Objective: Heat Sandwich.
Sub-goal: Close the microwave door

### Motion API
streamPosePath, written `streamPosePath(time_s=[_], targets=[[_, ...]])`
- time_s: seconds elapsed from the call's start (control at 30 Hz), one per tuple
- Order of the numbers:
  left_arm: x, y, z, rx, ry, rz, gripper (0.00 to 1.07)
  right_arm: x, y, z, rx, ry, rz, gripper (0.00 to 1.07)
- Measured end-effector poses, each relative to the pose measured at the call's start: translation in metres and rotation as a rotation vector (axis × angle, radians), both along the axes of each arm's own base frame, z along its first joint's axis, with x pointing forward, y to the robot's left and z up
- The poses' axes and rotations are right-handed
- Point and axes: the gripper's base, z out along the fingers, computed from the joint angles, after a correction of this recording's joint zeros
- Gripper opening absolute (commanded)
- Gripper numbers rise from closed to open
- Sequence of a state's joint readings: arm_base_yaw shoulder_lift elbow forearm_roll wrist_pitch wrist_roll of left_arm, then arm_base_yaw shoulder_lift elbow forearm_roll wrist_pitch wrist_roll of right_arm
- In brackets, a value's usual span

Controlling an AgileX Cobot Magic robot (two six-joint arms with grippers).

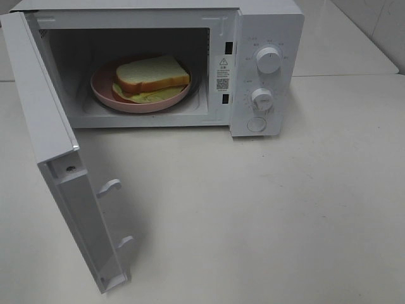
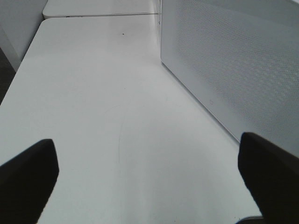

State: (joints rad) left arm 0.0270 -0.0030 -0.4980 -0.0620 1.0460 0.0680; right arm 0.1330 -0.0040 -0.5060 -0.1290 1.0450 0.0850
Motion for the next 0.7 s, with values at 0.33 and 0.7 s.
streamPosePath(time_s=[0.33,0.7], targets=[[0.0,0.0,0.0,0.0,0.0,0.0,1.0,0.0,0.0,0.0,0.0,0.0,0.0,0.76],[0.0,0.0,0.0,0.0,0.0,0.0,1.0,0.0,0.0,0.0,0.0,0.0,0.0,0.76]])
